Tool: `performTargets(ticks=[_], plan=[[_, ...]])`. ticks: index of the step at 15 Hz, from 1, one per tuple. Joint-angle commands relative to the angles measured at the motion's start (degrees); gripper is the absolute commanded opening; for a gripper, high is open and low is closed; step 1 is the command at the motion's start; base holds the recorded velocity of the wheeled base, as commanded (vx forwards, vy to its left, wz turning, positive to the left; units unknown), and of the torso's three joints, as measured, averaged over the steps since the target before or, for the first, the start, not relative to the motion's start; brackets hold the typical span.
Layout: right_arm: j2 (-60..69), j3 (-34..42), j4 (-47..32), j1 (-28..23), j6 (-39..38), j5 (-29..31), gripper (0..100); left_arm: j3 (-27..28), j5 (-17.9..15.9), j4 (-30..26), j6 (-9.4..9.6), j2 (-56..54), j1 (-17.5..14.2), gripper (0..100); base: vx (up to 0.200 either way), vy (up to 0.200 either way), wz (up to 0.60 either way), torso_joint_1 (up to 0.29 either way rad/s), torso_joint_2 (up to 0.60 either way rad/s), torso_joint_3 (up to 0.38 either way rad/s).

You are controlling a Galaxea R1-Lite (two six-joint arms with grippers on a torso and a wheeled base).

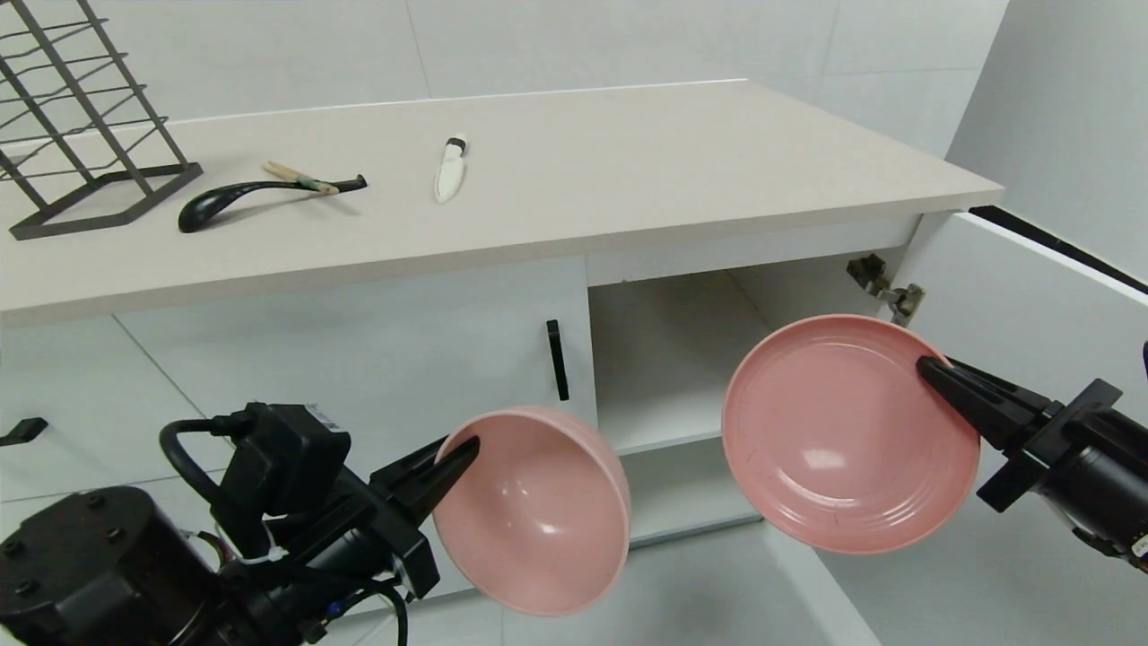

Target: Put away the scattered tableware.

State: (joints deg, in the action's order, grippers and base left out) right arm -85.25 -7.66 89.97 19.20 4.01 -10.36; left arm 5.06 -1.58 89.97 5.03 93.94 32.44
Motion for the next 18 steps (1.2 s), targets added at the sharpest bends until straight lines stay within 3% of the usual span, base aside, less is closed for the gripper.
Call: performTargets(ticks=[1, 9, 11, 13, 15, 18], plan=[[-0.4, 0.1, 0.0, 0.0, 0.3, 0.0, 0, -0.1, 0.0, 0.0, -0.11, 0.2, 0.0, 0, 0.000, 0.000, 0.00, -0.119, 0.27, 0.134], [-4.1, 0.8, 0.0, 0.0, 0.3, 0.1, 0, -0.8, 0.0, 0.0, -0.38, 1.2, 0.0, 0, 0.025, 0.000, 0.00, -0.016, 0.11, 0.040], [-8.6, 0.9, 0.0, 0.0, 0.3, 0.1, 0, -2.8, 0.0, 0.0, 0.24, 0.5, 0.3, 0, 0.200, 0.000, 0.00, -0.002, 0.00, 0.041], [-11.7, 0.5, 0.0, 0.1, 0.3, 0.1, 0, -3.1, 0.0, 0.0, 2.17, -0.6, 1.0, 0, 0.200, 0.000, 0.00, -0.010, 0.01, 0.036], [-13.1, 0.4, 0.0, 1.1, 0.3, 0.1, 0, -4.4, 0.0, 0.0, 4.28, -0.4, 1.0, 0, 0.000, 0.000, 0.00, 0.000, 0.00, 0.000], [-16.6, 0.6, 0.0, 1.7, 0.3, 0.1, 0, -4.9, 0.0, 0.0, 4.90, -1.0, 1.8, 0, 0.000, 0.000, 0.00, 0.000, 0.00, 0.000]])
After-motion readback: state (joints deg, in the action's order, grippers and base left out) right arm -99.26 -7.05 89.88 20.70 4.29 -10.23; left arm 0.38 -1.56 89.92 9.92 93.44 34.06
